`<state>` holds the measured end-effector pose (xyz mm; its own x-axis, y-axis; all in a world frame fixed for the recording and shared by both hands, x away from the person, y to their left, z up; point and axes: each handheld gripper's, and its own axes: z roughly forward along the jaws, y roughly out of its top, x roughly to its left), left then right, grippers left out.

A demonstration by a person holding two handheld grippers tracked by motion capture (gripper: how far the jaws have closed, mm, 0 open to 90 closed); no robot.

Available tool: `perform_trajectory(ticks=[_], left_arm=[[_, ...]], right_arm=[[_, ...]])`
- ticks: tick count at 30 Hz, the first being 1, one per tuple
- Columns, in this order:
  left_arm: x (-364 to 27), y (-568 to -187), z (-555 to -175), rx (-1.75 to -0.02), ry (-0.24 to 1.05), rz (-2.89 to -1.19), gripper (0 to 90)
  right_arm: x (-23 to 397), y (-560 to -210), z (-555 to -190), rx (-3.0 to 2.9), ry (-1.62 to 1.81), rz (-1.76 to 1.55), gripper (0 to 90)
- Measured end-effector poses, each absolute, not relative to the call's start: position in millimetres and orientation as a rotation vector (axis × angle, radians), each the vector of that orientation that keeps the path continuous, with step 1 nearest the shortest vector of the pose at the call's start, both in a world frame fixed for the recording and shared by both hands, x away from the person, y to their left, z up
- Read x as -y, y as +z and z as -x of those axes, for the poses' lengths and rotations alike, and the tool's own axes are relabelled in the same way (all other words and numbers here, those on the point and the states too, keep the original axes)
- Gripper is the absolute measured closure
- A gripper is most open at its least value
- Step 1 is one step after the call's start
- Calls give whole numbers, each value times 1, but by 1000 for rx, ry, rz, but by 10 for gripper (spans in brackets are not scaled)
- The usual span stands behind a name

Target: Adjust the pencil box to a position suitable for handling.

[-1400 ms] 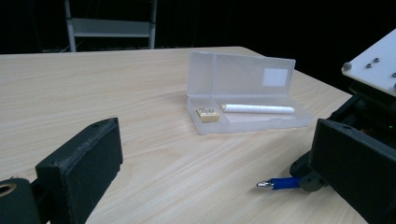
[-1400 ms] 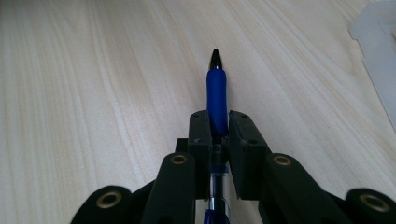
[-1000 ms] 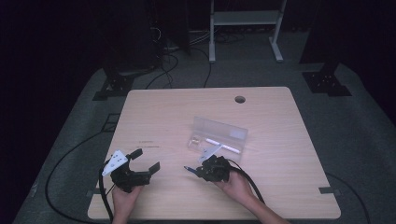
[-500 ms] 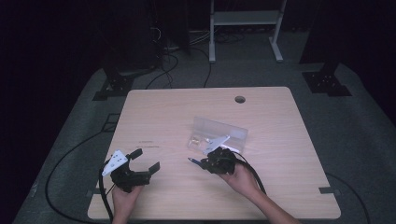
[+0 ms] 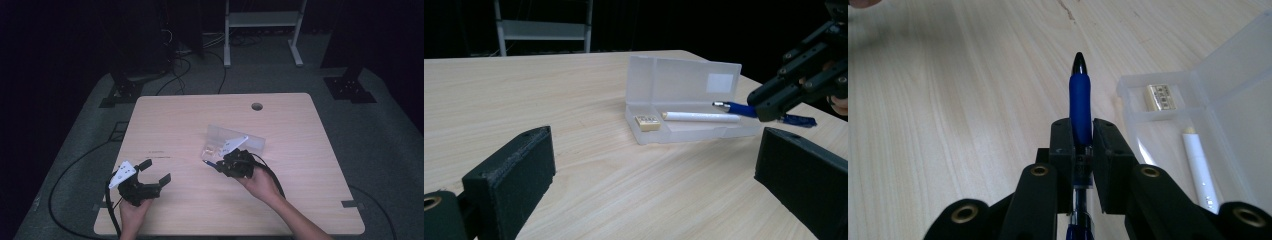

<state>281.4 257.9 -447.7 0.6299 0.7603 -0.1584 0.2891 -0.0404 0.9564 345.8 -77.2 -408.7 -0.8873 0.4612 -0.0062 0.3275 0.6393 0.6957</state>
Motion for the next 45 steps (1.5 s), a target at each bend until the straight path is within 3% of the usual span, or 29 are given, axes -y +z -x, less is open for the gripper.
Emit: perform_trajectory(ticks=[45], left_arm=[[-257, -448, -282, -889, 471, -1614, 17]], right_arm=[[85, -408, -390, -2634, 1068, -723, 792]])
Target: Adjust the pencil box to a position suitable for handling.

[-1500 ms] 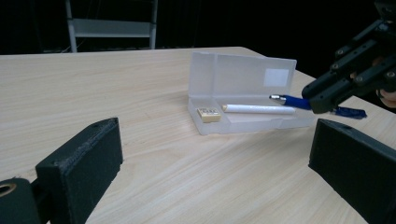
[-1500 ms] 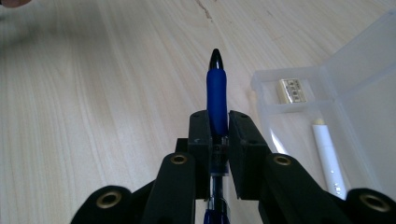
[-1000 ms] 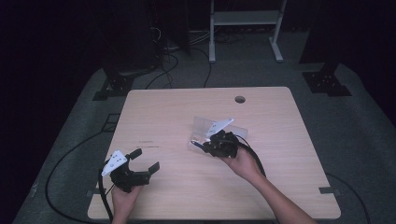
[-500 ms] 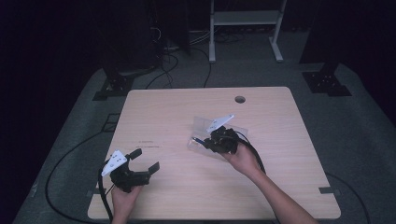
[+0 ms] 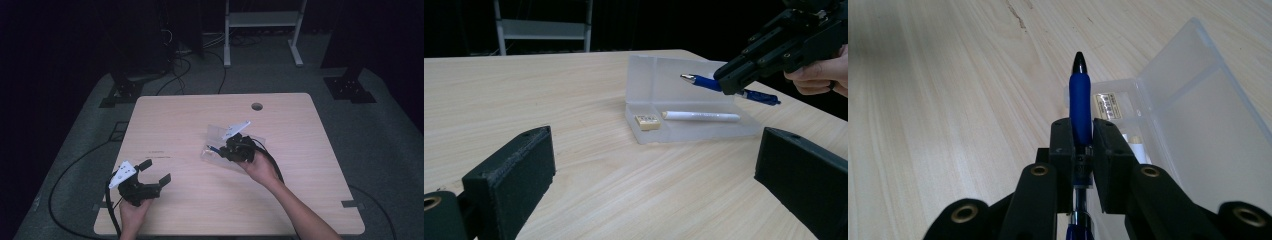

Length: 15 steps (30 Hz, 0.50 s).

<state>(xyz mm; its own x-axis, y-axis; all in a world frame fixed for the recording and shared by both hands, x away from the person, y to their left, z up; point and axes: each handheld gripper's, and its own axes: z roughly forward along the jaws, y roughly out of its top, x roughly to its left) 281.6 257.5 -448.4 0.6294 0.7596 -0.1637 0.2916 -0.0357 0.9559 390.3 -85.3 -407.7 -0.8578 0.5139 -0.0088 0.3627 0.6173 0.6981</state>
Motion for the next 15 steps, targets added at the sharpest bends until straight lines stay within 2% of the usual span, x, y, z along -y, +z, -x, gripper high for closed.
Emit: perform_trajectory(ticks=[15], left_arm=[[-258, -448, -282, -886, 475, -1615, 17]], right_arm=[[88, -417, -402, -2640, 1065, -754, 792]])
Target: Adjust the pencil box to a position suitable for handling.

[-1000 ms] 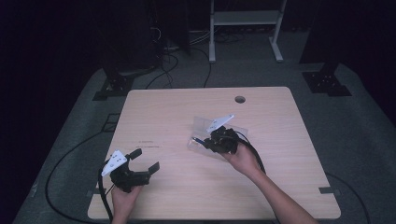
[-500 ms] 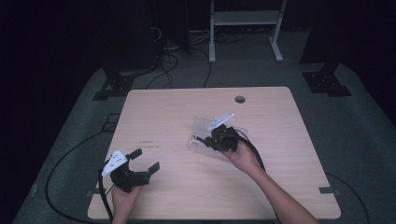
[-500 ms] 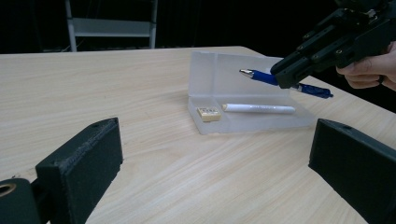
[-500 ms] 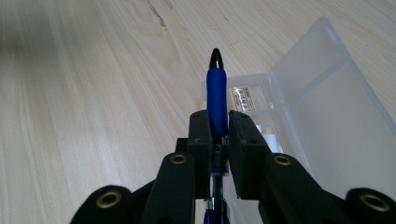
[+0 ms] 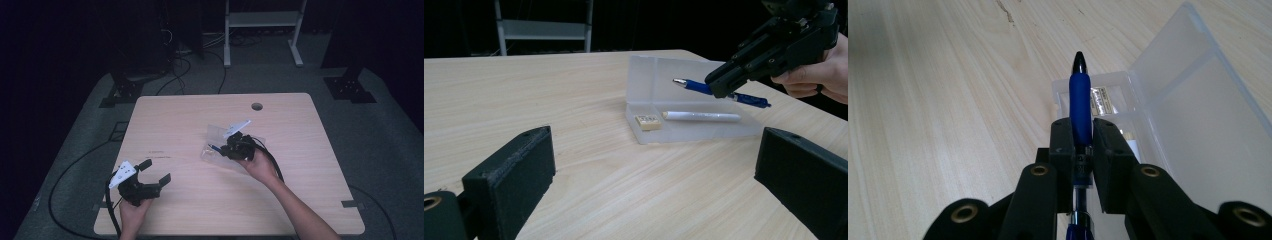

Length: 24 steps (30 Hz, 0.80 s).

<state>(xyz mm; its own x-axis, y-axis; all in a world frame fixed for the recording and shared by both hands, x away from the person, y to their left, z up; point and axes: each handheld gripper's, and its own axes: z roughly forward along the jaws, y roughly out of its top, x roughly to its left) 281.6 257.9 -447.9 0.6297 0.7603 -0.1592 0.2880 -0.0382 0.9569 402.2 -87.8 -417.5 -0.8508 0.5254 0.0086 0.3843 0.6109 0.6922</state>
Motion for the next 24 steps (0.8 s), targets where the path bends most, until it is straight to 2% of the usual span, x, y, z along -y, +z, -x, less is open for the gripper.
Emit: perform_trajectory(ticks=[24], left_arm=[[-259, -448, -281, -887, 477, -1611, 17]], right_arm=[[103, -440, -418, -2685, 971, -740, 792]])
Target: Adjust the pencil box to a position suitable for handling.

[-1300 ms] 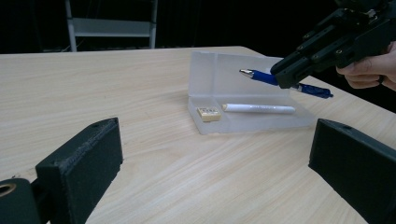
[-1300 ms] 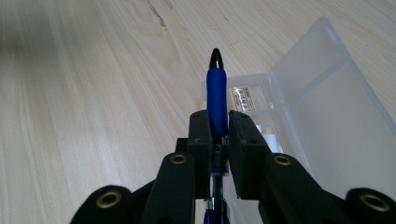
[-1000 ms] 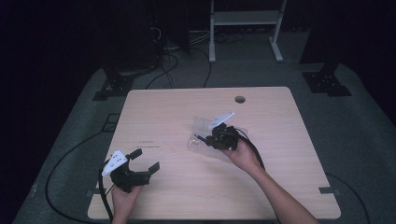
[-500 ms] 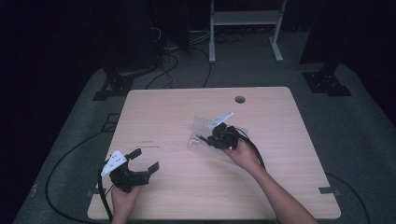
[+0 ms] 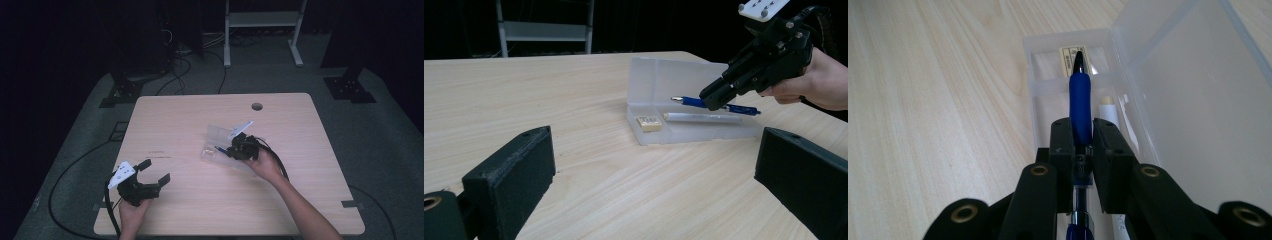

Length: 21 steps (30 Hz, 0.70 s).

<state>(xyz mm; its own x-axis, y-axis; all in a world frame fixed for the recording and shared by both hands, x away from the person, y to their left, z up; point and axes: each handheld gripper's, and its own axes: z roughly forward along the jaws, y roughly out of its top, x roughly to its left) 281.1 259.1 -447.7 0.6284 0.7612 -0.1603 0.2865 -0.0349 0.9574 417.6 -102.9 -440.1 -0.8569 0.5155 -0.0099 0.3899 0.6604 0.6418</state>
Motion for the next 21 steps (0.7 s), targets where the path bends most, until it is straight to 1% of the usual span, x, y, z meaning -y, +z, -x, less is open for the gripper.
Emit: perform_trajectory(ticks=[21], left_arm=[[-259, -447, -281, -885, 478, -1610, 17]], right_arm=[[108, -457, -423, -2739, 932, -701, 791]])
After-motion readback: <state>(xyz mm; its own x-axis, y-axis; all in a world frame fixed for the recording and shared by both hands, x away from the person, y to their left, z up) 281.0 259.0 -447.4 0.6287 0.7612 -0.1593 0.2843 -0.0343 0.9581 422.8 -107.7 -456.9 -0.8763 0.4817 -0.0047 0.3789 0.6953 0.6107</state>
